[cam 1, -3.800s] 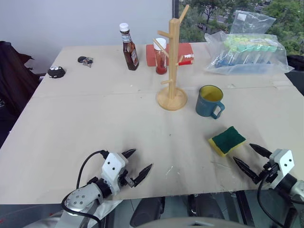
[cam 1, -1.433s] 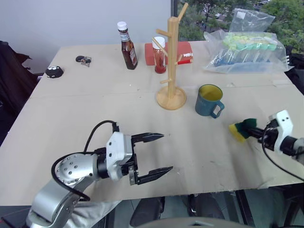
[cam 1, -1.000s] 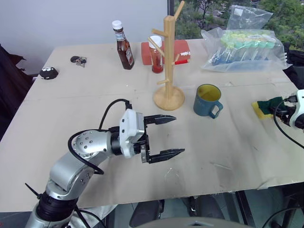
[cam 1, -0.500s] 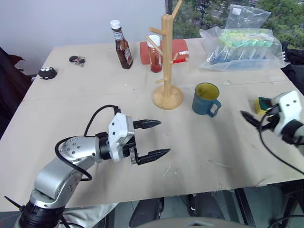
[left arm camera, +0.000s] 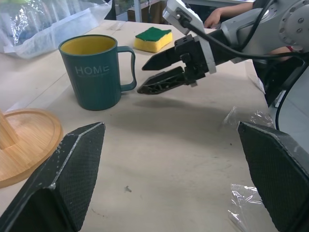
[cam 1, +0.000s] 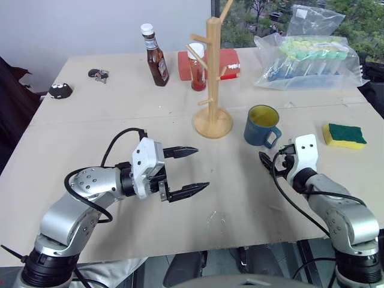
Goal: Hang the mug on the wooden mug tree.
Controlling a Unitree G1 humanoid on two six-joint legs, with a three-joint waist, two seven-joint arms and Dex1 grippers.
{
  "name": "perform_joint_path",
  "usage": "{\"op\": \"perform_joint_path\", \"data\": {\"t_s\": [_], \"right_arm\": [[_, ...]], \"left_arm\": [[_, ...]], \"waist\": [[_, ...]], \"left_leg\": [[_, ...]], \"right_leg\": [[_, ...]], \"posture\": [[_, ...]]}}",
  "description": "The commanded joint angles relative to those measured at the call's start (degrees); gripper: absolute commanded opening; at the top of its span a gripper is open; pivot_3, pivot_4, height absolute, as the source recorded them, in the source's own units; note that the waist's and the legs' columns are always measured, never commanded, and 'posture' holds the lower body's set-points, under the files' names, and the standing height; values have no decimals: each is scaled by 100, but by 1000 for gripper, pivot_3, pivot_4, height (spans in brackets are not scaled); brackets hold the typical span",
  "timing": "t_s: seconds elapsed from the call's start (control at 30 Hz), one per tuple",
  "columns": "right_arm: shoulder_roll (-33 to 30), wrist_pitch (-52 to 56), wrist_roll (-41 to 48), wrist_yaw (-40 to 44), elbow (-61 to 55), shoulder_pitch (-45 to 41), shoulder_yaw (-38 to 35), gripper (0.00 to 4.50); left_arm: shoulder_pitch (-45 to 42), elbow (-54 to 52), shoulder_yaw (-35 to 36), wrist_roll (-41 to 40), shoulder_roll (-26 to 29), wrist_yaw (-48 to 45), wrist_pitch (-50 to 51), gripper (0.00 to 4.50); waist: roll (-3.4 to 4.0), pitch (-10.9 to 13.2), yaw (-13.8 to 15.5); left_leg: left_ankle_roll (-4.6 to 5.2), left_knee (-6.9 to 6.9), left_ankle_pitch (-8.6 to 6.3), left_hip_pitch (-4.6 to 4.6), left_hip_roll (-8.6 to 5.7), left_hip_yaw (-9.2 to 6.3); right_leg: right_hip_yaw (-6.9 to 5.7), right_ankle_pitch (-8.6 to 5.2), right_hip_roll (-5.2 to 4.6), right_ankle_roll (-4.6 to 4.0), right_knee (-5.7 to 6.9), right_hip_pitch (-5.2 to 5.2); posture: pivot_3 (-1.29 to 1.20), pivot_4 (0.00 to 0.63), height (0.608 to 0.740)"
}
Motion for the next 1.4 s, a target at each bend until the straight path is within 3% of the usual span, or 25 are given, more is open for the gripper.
{"op": "perform_joint_path", "data": {"t_s": [0.03, 0.6, 0.7, 0.8, 0.83, 0.87, 0.9, 0.93, 1.23, 1.4], "right_arm": [[303, -280, -234, -271, 49, -156, 124, 4462], [836, -815, -848, -517, 663, -522, 177, 4462], [814, -927, -905, -470, 761, -570, 174, 3562], [814, -990, -912, -400, 808, -602, 155, 2083], [817, -1001, -916, -384, 820, -608, 153, 1838], [814, -1011, -922, -364, 833, -615, 161, 1021], [812, -1017, -931, -351, 847, -622, 166, 772], [819, -1022, -940, -347, 859, -630, 165, 178], [715, -1183, -1062, -150, 1084, -752, 238, 31], [13, -1536, -1063, 595, 1500, -1369, 206, 31]], "left_arm": [[-127, -226, 116, 52, -30, 171, -33, 4500], [-147, -243, 60, 122, -58, 289, -75, 4500], [-151, -240, 62, 131, -67, 295, -83, 4500], [-147, -238, 70, 134, -80, 294, -85, 4500], [-145, -235, 73, 135, -81, 290, -85, 4500], [-139, -230, 74, 142, -79, 284, -91, 4500], [-134, -227, 76, 148, -77, 277, -96, 4500], [-133, -224, 79, 149, -79, 275, -98, 4500], [-100, -215, 136, 174, -230, 399, -132, 4500], [150, -366, 122, 221, -638, 756, -230, 4500]], "waist": [[0, 0, -24], [1, 0, -65], [1, 0, -67], [1, -1, -67], [1, -1, -67], [1, -1, -67], [1, -1, -68], [1, -1, -67], [1, -1, -67], [4, 1, -73]], "left_leg": [[0, 0, 0, 1, 0, 0], [-1, 0, 1, 3, 1, 3], [-1, 0, 1, 4, 1, 5], [-1, 0, 1, 3, 1, 4], [-1, 0, 1, 4, 1, 4], [-1, 0, 1, 3, 1, 4], [-1, 0, 1, 4, 1, 4], [-1, 0, 1, 4, 1, 4], [-1, 1, 1, 4, 1, 5], [0, 4, 1, 4, 0, 11]], "right_leg": [[0, 0, 1, 0, 1, 0], [1, 1, 5, -2, 5, -1], [3, 2, 5, -2, 5, -1], [2, 2, 6, -2, 5, -1], [2, 2, 5, -2, 5, -1], [3, 2, 5, -2, 5, -1], [2, 2, 6, -2, 5, -1], [2, 2, 6, -2, 5, -1], [3, 2, 5, -3, 6, -1], [8, 4, 6, -4, 6, -1]], "posture": [[0, 150, 740], [0, 150, 740], [0, 150, 740], [0, 150, 740], [0, 150, 740], [0, 150, 740], [0, 150, 740], [0, 150, 740], [0, 150, 740], [0, 150, 740]]}}
